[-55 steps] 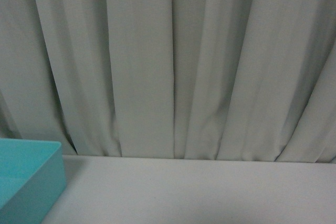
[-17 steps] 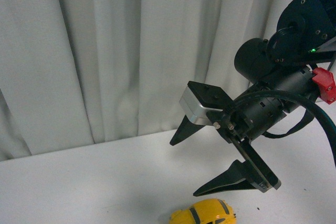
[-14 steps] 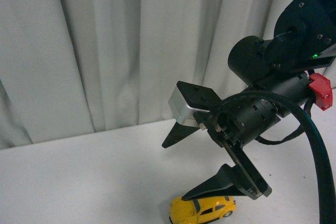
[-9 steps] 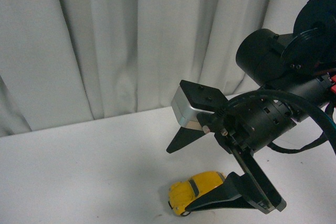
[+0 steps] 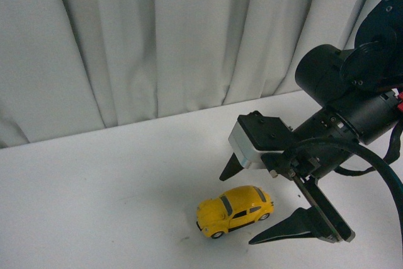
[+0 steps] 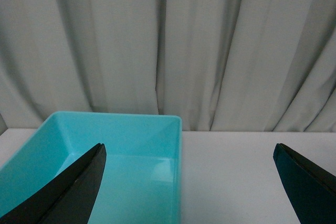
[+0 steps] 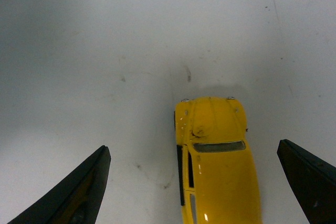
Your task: Wind up and store yellow beetle toy
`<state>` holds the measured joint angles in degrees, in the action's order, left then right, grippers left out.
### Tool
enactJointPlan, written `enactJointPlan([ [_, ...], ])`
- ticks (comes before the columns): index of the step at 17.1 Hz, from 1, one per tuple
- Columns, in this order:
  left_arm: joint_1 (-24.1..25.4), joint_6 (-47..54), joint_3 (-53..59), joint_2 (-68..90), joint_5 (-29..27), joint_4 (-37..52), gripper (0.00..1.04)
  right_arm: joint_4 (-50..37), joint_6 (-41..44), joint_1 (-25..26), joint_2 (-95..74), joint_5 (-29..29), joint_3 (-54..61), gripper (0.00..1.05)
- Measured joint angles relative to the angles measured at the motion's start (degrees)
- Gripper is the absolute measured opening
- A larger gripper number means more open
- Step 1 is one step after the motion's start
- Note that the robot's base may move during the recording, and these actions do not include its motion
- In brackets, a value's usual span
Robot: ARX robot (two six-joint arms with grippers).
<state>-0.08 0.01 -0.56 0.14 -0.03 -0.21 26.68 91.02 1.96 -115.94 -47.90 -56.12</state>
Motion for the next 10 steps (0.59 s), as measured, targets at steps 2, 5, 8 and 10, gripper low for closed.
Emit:
enactJointPlan([
  [2, 0.0, 0.0, 0.0, 0.0, 0.0, 0.0, 0.98, -1.3, 0.9, 0.0, -1.1, 0.1, -0.4, 0.98],
  [5, 0.0, 0.0, 0.0, 0.0, 0.0, 0.0, 0.98, -2.9, 1.0, 0.0, -3.3, 1.3, -0.4, 0.98],
  [8, 0.0, 0.0, 0.0, 0.0, 0.0, 0.0, 0.98, -4.1, 1.7, 0.4, -4.9, 2.7, -0.4, 0.98],
  [10, 0.0, 0.0, 0.0, 0.0, 0.0, 0.0, 0.98, -3.4, 3.2, 0.7, -6.4, 3.4, -1.2, 0.98],
])
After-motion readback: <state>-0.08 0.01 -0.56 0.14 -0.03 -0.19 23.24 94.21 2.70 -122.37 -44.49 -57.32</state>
